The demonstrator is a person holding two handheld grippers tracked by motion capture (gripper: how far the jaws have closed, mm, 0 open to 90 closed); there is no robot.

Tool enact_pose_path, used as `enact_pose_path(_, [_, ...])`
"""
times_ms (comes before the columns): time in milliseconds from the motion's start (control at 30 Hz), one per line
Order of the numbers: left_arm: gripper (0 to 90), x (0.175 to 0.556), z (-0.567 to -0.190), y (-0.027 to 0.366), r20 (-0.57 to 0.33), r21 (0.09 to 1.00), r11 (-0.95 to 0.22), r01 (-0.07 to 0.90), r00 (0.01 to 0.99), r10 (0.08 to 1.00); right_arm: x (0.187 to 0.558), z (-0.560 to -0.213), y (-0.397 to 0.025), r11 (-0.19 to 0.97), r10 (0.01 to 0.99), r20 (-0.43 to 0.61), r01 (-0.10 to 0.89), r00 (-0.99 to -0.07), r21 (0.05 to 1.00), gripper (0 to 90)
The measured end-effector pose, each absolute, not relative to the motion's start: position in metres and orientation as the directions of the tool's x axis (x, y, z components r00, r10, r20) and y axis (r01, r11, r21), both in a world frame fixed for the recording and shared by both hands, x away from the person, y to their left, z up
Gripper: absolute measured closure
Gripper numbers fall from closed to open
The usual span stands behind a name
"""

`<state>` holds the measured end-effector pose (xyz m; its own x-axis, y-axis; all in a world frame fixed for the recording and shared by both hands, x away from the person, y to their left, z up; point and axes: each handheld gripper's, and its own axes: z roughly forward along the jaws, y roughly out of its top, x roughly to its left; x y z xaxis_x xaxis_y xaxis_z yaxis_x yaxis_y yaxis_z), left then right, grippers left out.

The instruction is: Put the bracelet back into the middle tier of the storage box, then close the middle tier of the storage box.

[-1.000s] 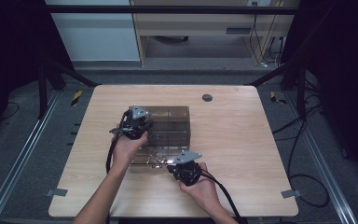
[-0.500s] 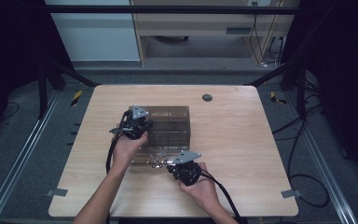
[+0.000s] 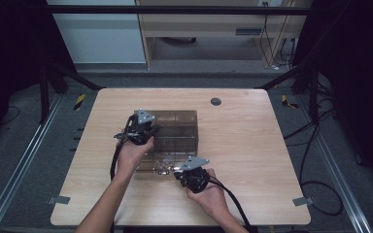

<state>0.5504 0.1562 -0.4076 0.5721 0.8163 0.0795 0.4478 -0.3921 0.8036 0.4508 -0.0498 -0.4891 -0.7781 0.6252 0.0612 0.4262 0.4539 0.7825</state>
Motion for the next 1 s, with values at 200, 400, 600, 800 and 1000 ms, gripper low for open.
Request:
enact_pose_path(200, [89.5,0.5502,-0.4077,0.1560,0.080,0.804,-0.392,0.447,0.572,0.816,0.4524,-0.4858,-0.0504,0.450,0.625,0.058,0.419,-0.779,0.789,90.0])
enact_pose_path(400, [89.5,0.5501,-0.4077,0.1560,0.080,0.804,-0.392,0.447,0.573,0.816,0.4541,-0.4842,-0.0502,0.449,0.626,0.058,0.420,-0.778,0.789,90.0])
enact_pose_path(600, [89.6,0.5501,-0.4078,0.1559,0.079,0.805,-0.392,0.445,0.575,0.815,0.4569,-0.4827,-0.0514,0.445,0.628,0.058,0.419,-0.776,0.791,90.0])
enact_pose_path(800, [89.5,0.5503,-0.4076,0.1561,0.081,0.805,-0.395,0.443,0.576,0.813,0.4585,-0.4819,-0.0518,0.440,0.632,0.064,0.426,-0.772,0.790,90.0])
enact_pose_path(1000, [89.5,0.5498,-0.4076,0.1559,0.082,0.805,-0.396,0.443,0.577,0.812,0.4601,-0.4810,-0.0512,0.440,0.631,0.062,0.423,-0.773,0.792,90.0])
